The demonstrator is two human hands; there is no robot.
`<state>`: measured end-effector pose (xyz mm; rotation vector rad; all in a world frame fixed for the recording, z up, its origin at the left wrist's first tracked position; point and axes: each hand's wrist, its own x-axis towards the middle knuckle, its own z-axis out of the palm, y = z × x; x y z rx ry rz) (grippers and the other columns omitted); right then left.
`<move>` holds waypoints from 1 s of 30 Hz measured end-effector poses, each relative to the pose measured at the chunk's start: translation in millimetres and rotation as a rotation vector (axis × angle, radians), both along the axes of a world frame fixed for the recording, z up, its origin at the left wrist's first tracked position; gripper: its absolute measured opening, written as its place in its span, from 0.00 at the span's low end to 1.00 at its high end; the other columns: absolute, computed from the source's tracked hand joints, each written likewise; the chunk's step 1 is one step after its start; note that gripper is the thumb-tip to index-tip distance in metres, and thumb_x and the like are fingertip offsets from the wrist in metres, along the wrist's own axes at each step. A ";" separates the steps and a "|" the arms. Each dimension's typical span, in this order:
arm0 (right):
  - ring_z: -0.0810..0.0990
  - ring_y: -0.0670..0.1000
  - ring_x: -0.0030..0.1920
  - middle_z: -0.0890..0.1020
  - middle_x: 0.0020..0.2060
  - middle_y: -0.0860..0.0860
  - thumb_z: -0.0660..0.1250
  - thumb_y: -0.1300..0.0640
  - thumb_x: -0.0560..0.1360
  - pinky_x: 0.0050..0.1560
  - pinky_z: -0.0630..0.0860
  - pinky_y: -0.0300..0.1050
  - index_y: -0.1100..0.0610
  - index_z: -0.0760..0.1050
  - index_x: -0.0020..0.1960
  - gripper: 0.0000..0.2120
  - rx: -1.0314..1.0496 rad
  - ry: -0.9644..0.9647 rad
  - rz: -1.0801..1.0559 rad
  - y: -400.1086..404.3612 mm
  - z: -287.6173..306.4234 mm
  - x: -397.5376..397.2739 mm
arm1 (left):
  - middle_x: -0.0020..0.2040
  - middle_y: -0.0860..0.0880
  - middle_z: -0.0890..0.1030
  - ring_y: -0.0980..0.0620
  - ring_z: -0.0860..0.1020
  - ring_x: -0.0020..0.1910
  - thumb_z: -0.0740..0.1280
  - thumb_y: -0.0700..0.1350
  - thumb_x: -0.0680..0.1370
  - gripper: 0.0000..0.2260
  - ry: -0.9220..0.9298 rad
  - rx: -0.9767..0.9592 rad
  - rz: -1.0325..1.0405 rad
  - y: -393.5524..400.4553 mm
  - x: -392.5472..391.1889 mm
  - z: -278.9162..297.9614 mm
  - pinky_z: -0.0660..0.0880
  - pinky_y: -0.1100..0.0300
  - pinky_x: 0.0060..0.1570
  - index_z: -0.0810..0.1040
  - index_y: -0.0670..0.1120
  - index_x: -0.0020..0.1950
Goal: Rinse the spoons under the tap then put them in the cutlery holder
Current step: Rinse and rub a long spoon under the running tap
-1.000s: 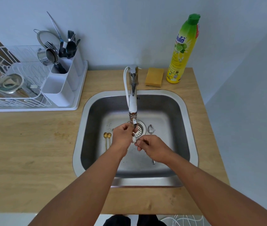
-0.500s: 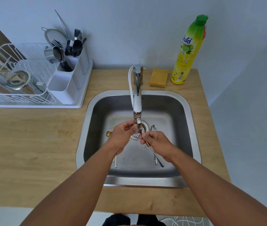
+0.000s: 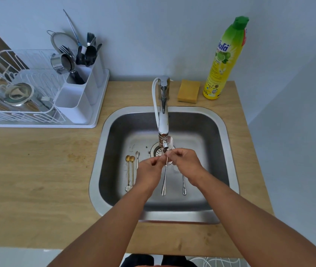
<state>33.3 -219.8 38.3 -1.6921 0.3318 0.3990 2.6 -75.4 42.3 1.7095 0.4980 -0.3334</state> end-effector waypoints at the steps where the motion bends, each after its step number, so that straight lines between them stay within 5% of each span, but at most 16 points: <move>1: 0.83 0.36 0.36 0.88 0.40 0.46 0.72 0.56 0.79 0.41 0.74 0.34 0.51 0.87 0.44 0.06 0.011 0.015 -0.026 -0.9 -1.4 -0.5 | 0.44 0.59 0.88 0.64 0.84 0.46 0.70 0.52 0.81 0.07 0.009 -0.024 -0.003 0.3 -0.4 -1.2 0.74 0.65 0.47 0.87 0.55 0.49; 15: 0.86 0.43 0.49 0.89 0.42 0.45 0.71 0.53 0.79 0.55 0.76 0.41 0.50 0.87 0.40 0.10 0.046 0.027 -0.127 -6.6 5.2 7.1 | 0.43 0.59 0.88 0.63 0.84 0.45 0.68 0.54 0.82 0.09 0.093 0.029 -0.261 9.8 -7.5 -2.8 0.72 0.72 0.43 0.86 0.53 0.49; 18: 0.86 0.41 0.47 0.89 0.41 0.46 0.72 0.54 0.79 0.59 0.76 0.43 0.53 0.87 0.43 0.08 0.081 0.025 -0.133 -6.3 10.8 13.0 | 0.45 0.60 0.88 0.64 0.83 0.45 0.69 0.54 0.81 0.08 0.141 0.038 -0.312 21.5 -12.8 -5.2 0.74 0.66 0.49 0.86 0.53 0.51; 25: 0.87 0.44 0.38 0.89 0.40 0.48 0.69 0.58 0.81 0.38 0.79 0.34 0.53 0.86 0.42 0.11 0.134 0.059 -0.064 14.6 4.4 -7.5 | 0.45 0.52 0.89 0.59 0.86 0.45 0.66 0.51 0.83 0.11 0.210 -0.106 -0.147 16.1 8.7 9.5 0.71 0.67 0.43 0.86 0.48 0.53; 27: 0.87 0.43 0.40 0.89 0.40 0.47 0.69 0.57 0.80 0.43 0.80 0.37 0.53 0.86 0.40 0.11 0.123 0.062 -0.091 14.2 6.2 -3.1 | 0.46 0.52 0.89 0.60 0.86 0.43 0.66 0.51 0.84 0.11 0.217 -0.123 -0.134 14.5 7.8 12.7 0.73 0.69 0.37 0.86 0.48 0.53; 30: 0.83 0.37 0.36 0.87 0.35 0.43 0.70 0.56 0.80 0.46 0.77 0.40 0.53 0.86 0.40 0.11 0.113 0.060 -0.136 9.2 9.9 10.7 | 0.47 0.52 0.89 0.61 0.84 0.42 0.66 0.50 0.83 0.10 0.273 -0.134 -0.181 19.6 -1.4 13.1 0.71 0.65 0.41 0.86 0.49 0.57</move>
